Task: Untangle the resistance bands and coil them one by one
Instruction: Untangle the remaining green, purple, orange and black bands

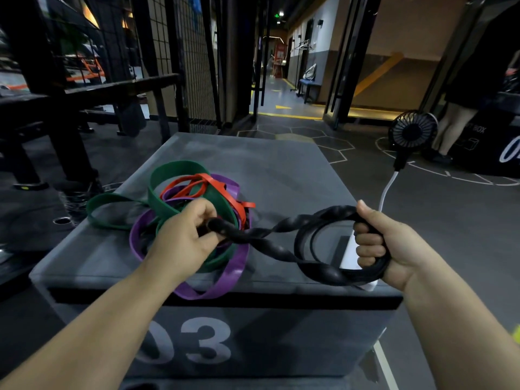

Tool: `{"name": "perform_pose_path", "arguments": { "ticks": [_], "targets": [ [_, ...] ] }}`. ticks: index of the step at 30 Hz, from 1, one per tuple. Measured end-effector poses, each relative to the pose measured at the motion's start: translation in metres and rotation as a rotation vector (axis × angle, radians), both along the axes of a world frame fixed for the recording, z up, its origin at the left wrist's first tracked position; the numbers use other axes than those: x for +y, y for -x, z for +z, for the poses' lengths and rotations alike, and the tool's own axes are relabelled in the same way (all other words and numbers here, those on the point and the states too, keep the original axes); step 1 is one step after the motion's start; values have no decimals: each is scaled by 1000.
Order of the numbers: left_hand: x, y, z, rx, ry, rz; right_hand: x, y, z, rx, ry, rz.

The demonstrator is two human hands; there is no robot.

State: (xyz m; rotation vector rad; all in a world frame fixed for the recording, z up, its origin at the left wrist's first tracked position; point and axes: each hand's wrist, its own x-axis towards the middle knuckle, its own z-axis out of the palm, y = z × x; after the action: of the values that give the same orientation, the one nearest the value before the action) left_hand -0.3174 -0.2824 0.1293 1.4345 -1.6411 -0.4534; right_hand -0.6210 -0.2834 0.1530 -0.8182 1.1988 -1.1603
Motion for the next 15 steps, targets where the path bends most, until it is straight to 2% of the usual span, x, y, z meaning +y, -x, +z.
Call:
{"name": "perform_pose_path", "arguments": {
  "ticks": [2, 7, 9, 12, 14, 15],
  "targets": [
    [2, 0, 2, 262, -91, -226, 1, 4, 2, 12, 1, -14],
    [4, -8, -2, 669, -320, -677, 3, 3, 0, 99, -12, 55],
    [5, -14, -2, 730, -394, -790, 3, 4, 1, 112, -19, 57],
    [3, -12, -3, 687, -386, -683, 3, 11, 2, 84, -22, 72],
    [-1, -7, -5, 566, -273, -447, 4, 11, 4, 64, -34, 91],
    [-4, -6, -7, 439, -205, -317, 4, 9, 4, 65, -43, 94]
  ]
}}
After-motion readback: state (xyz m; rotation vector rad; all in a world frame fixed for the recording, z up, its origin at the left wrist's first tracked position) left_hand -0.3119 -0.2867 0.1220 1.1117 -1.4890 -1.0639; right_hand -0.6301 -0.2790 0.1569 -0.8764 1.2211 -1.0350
